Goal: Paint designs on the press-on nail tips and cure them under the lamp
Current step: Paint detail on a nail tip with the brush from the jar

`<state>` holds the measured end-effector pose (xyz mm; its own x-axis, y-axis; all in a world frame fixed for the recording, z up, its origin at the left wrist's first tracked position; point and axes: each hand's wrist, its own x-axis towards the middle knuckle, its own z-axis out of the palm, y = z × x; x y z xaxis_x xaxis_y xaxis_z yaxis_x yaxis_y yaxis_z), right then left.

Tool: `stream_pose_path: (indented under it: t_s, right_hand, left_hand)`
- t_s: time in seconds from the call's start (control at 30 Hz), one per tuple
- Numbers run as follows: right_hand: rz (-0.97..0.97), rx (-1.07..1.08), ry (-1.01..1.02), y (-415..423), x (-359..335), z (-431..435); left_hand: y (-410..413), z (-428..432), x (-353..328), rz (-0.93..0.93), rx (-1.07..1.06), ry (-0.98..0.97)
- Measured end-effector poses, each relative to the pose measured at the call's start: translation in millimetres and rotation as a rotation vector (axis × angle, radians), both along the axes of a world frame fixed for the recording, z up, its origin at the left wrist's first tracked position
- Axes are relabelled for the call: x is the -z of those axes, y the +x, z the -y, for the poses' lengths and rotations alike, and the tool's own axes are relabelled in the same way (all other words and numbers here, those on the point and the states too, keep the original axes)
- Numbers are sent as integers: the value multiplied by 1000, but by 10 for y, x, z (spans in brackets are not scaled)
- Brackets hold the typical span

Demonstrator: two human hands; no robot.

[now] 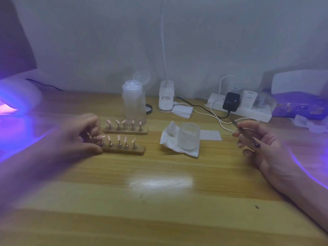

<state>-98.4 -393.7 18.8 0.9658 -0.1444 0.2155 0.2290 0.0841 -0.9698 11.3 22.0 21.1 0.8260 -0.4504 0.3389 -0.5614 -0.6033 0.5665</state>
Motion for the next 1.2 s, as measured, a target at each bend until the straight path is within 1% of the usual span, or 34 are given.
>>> stream_pose_path:
  t_s: [0.07,0.1,0.13,0.2,0.27,0.4,0.5,0.6,0.87,0.93,1.07,1.13,1.2]
  right_hand:
    - [-6,22,37,-1,-9,-10]
    - [-4,28,45,-4,-13,-14]
    - [-2,31,44,-6,-14,-19]
    - [-2,35,51,-8,-9,-30]
    - [3,54,81,-1,-4,-29]
    - [-17,114,166,19,2,-3]
    - [-51,128,222,31,5,22]
    - [-61,131,234,43,24,37]
    - [-11,125,182,47,35,37]
    - [29,128,151,36,28,21]
    - [136,95,52,21,-62,-26]
    - [177,73,4,33,-140,-60]
    - [187,42,-22,62,-217,-95]
  left_hand:
    - [-122,43,46,-91,75,-105]
    - [-188,126,49,-119,117,-125]
    - [-245,235,31,-106,168,-91]
    - [-368,530,-49,-14,304,61]
    - [-484,845,-78,20,383,110]
    - [-670,1311,-13,-66,363,43]
    - [-699,1398,27,-96,326,-17]
    - [-727,1366,61,-189,292,-104]
    - [-729,1252,93,-280,335,-193]
    - [-718,1239,89,-312,342,-208]
    - [-713,1244,74,-388,333,-302]
    - [-728,1246,53,-386,300,-309]
    - [-753,1253,33,-338,274,-277]
